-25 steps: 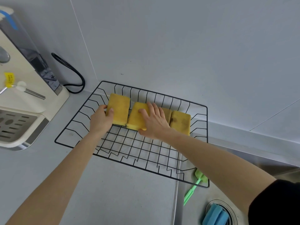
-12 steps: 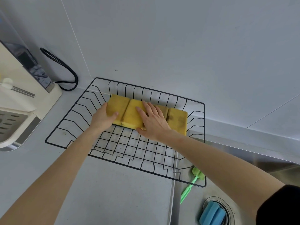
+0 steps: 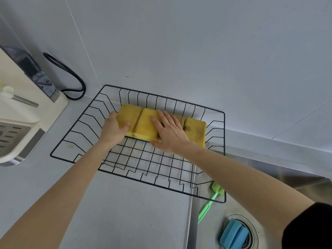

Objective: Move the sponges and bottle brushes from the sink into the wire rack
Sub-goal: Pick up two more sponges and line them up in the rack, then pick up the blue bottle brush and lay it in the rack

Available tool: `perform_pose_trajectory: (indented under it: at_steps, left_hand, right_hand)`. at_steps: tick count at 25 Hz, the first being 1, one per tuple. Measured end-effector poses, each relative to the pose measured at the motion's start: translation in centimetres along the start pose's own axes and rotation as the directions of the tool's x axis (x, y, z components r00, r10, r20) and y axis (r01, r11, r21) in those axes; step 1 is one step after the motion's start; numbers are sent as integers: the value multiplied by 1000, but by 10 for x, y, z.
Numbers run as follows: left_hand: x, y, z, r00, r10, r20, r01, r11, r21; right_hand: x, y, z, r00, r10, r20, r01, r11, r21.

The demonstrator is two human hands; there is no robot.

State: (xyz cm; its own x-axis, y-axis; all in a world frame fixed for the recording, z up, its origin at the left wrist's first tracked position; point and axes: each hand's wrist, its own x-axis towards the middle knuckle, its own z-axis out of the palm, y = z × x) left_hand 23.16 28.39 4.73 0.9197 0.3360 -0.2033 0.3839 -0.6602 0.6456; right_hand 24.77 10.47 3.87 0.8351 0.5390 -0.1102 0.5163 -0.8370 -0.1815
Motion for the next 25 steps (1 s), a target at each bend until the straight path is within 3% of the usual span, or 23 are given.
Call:
perform_pose_trajectory:
  at_steps: [5,12,25]
  left_hand:
    - [-15,10,-9,999,53,-1,-53,995,89]
    - [-53,59,-14,955,291,50,-295,926,235]
    - [-174,150,18,819,526,228,-567,802,187]
  right_hand:
    - [-19,2,-20,1000,11,-29,-10,1000,28]
    - [-71,21,-69,990,80,-113,-72,995,66]
    - [-230,66,-89,946,297,-131,-286,954,90]
